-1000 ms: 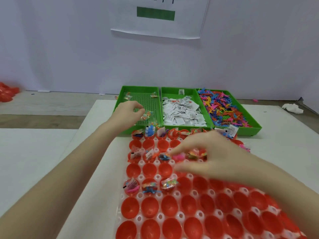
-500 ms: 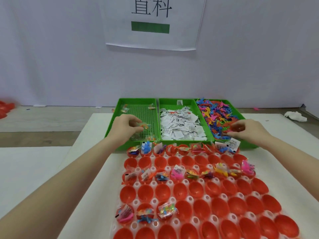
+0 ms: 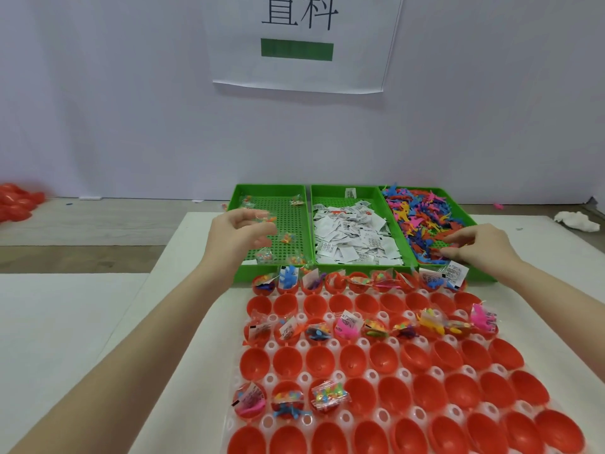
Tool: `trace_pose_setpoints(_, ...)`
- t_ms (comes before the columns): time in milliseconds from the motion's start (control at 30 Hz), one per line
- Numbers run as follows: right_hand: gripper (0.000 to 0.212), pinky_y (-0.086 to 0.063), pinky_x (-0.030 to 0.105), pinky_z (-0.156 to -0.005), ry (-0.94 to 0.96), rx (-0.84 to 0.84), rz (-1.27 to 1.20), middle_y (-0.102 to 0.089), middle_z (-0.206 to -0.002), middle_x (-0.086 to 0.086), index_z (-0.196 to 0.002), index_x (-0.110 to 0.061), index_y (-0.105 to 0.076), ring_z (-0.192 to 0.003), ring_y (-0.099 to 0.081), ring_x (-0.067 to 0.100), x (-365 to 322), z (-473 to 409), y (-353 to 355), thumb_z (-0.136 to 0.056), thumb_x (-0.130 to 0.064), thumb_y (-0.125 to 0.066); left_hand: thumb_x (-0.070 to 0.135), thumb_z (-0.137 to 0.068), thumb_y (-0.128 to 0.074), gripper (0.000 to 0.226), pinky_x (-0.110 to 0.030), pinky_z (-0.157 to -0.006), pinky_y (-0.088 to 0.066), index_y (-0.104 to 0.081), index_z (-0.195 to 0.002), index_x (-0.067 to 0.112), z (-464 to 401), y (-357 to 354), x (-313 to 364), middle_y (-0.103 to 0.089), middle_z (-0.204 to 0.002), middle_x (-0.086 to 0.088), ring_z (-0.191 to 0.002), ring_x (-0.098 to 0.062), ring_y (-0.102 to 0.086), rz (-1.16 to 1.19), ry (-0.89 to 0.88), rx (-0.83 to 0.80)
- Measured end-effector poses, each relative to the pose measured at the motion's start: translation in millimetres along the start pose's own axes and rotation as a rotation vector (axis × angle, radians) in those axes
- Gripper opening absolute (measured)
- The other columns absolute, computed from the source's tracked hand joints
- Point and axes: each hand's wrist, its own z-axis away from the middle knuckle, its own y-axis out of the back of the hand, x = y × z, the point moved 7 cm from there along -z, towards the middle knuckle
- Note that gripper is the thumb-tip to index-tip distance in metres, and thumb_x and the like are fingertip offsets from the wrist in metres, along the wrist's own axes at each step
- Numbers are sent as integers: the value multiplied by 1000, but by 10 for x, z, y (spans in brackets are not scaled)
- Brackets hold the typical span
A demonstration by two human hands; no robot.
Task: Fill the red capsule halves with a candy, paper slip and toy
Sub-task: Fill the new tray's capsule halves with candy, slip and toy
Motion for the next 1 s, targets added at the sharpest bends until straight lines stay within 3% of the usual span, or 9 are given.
trace_pose_setpoints(67,27,-49,37,-76,-22,52,-42,-66,-97,14,-96,-5,-71,-79,-59,24,-9,11,34,-72,-13,-78,0,-76,-68,18,-19,-64,-50,-62,-87,12,137,-23,32,-62,-68,-2,-53,-7,-57,26,21,-50)
trace_pose_setpoints(233,16,-39,30,-70,8,194,-18,-68,-89,13,-93,-5,-72,-77,-53,19,-73,27,154,-81,-15,-69,11,-76,-68,2,-14,-59,-51,-68,-77,10,463,-50,102,-65,-63,-2,-56,-6,-59,124,68,-168)
trace_pose_setpoints(433,16,-38,33,-73,39,300,-61,-67,-98,19,-95,3,-67,-81,-55,24,-208,33,238,-88,-9,-59,23,-77,-64,12,-13,-60,-51,-68,-78,12,602,-20,134,-69,-71,0,-62,-6,-63,137,63,-148)
trace_pose_setpoints(500,18,-38,35,-77,-4,288,-32,-65,-105,17,-100,0,-65,-89,-55,27,-182,10,225,-91,-12,-54,26,-73,-65,16,-13,-58,-50,-68,-79,12,616,-25,128,-70,-74,-2,-62,-6,-63,149,72,-136)
trace_pose_setpoints(733,18,-42,38,-76,-103,160,-58,-69,-96,10,-100,-15,-59,-76,-55,23,-110,-37,161,-87,-8,-47,20,-82,-63,10,-14,-58,-51,-68,-80,11,611,-21,142,-69,-74,-2,-59,-6,-62,152,63,-116)
trace_pose_setpoints(833,27,-44,43,-88,-68,131,-80,-68,-99,8,-109,-13,-60,-98,-58,27,-135,-52,131,-88,-3,-46,20,-82,-63,11,-13,-55,-49,-68,-79,11,621,-50,155,-68,-70,0,-55,-4,-59,109,45,-133)
trace_pose_setpoints(867,28,-45,40,-85,-47,128,-91,-68,-98,9,-112,-9,-59,-100,-59,28,-150,-47,125,-89,-1,-45,21,-83,-62,13,-13,-55,-48,-68,-78,11,624,-59,158,-67,-70,0,-53,-3,-57,93,37,-137)
trace_pose_setpoints(933,28,-44,33,-78,-7,57,-45,-66,-100,10,-117,-6,-57,-97,-60,28,-188,-29,85,-89,-7,-55,22,-83,-62,15,-15,-57,-47,-67,-75,10,625,-71,162,-66,-70,-1,-52,-3,-55,81,29,-138)
trace_pose_setpoints(1000,42,-44,34,-85,-15,-127,181,-62,-114,10,-118,-10,-59,-104,-56,26,-177,-26,-39,-80,-22,-71,23,-82,-62,15,-19,-62,-50,-67,-75,11,627,-80,151,-66,-70,-2,-53,-4,-55,81,32,-132)
